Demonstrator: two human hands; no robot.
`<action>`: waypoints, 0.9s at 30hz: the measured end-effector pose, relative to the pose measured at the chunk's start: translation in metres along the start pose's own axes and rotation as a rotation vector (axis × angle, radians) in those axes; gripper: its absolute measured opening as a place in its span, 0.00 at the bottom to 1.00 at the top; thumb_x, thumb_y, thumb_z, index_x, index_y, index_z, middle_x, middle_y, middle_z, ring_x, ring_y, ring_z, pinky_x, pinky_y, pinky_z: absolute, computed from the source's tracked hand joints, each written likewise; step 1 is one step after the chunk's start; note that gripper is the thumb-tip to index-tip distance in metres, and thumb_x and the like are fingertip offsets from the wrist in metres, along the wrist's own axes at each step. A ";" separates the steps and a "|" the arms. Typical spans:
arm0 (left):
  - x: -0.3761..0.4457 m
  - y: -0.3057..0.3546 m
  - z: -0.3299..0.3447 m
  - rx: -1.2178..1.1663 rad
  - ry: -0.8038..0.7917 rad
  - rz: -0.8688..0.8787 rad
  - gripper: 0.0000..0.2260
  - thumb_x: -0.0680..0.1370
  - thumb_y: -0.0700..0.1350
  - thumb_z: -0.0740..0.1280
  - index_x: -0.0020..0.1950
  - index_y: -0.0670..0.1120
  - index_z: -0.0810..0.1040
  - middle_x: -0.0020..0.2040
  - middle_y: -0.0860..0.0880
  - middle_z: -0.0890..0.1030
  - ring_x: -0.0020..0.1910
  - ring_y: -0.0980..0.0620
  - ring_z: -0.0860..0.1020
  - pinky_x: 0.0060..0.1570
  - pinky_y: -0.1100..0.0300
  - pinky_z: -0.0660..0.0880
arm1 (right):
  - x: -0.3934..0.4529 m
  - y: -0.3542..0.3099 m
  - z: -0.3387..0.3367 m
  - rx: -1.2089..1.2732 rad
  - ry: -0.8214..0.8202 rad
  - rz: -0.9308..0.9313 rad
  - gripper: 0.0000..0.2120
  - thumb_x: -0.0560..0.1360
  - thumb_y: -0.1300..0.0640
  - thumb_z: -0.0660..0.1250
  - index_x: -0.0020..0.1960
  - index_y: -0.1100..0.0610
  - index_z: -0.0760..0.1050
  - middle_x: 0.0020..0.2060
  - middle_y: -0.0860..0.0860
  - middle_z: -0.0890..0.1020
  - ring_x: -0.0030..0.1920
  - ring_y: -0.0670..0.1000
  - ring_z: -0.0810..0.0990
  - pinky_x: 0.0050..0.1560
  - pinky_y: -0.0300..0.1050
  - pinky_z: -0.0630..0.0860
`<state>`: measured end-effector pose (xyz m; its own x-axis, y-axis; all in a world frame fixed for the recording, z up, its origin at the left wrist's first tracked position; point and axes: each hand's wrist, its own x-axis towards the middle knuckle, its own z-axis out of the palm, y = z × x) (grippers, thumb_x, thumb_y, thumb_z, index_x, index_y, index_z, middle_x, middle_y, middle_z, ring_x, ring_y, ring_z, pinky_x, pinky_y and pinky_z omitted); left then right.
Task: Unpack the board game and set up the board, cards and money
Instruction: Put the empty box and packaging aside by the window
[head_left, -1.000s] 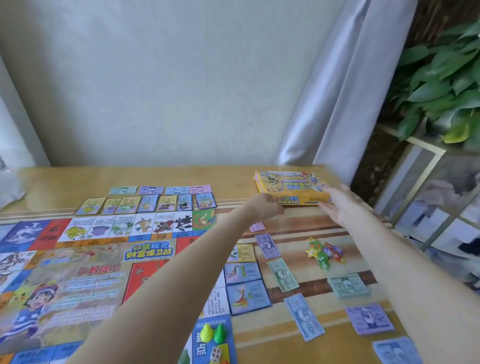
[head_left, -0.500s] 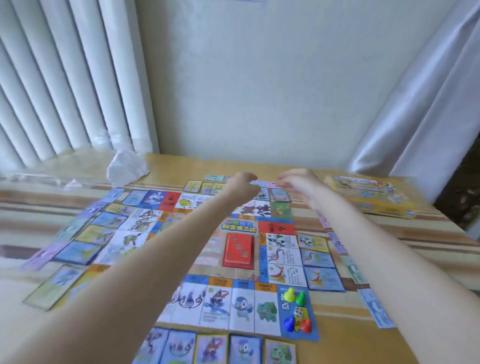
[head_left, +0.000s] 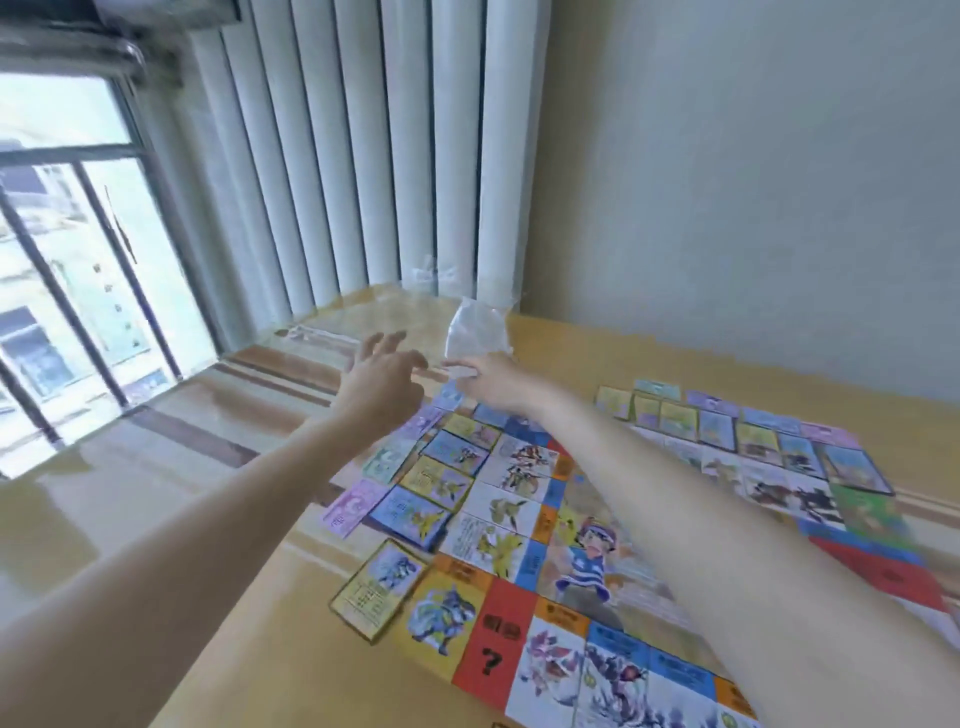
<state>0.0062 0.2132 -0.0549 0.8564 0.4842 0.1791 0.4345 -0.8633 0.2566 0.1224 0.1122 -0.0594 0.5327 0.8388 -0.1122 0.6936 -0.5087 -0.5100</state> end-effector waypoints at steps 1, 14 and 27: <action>0.006 -0.008 0.002 0.121 -0.049 0.028 0.17 0.77 0.40 0.61 0.65 0.50 0.73 0.77 0.46 0.51 0.76 0.43 0.47 0.72 0.43 0.49 | 0.016 0.001 0.003 -0.088 0.015 0.011 0.18 0.81 0.51 0.53 0.70 0.49 0.67 0.65 0.56 0.72 0.66 0.59 0.69 0.67 0.50 0.65; 0.045 -0.029 0.005 -0.162 0.431 0.219 0.15 0.74 0.34 0.61 0.61 0.37 0.72 0.57 0.40 0.75 0.58 0.44 0.72 0.58 0.56 0.68 | 0.054 0.001 -0.027 -0.028 0.292 -0.090 0.44 0.74 0.43 0.66 0.77 0.49 0.41 0.77 0.45 0.46 0.76 0.57 0.43 0.72 0.62 0.48; -0.075 -0.002 -0.133 -0.873 0.429 -0.035 0.28 0.71 0.56 0.59 0.71 0.54 0.65 0.67 0.49 0.68 0.65 0.49 0.68 0.65 0.52 0.63 | -0.072 -0.162 -0.046 1.302 0.575 -0.138 0.11 0.75 0.68 0.63 0.38 0.56 0.67 0.25 0.50 0.70 0.20 0.44 0.67 0.23 0.35 0.65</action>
<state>-0.0960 0.1970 0.0571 0.5977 0.6674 0.4442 -0.0499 -0.5219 0.8515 -0.0060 0.1255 0.0703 0.8362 0.5119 0.1968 -0.0086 0.3709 -0.9286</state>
